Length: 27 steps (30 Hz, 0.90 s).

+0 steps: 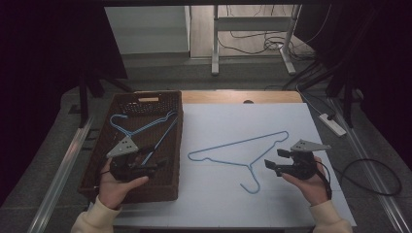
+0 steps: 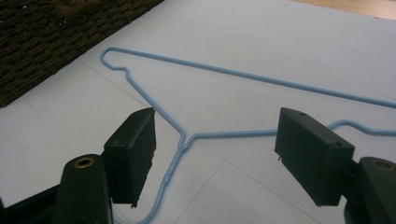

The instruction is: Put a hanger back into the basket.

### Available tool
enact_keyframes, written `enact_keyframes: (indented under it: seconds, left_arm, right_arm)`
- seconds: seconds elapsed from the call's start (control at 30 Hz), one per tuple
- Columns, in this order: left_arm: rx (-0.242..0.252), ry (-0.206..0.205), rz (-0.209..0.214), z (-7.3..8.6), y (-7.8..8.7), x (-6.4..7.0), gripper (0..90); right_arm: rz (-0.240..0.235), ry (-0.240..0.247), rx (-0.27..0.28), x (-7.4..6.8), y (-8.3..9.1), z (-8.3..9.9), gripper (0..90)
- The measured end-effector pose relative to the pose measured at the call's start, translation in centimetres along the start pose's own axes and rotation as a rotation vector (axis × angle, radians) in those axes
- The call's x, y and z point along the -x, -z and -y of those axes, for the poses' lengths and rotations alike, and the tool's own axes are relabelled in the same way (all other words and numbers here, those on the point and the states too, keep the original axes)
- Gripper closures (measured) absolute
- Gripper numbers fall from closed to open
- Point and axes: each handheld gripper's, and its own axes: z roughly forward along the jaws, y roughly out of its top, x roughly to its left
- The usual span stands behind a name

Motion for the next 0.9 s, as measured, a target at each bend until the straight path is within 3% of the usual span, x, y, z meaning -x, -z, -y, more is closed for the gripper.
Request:
enact_keyframes:
  seconds: [0.43, 0.9]
  left_arm:
    - [-0.005, -0.015, 0.015, -0.2, -0.4, 0.4, 30.5]
    - [-0.004, -0.008, 0.018, -0.3, -0.2, 0.2, 30.5]
  right_arm:
    - [0.008, -0.001, -0.001, 0.0, 0.2, 0.2, 29.9]
    - [0.049, 0.061, -0.057, -0.2, -1.0, -0.5, 31.5]
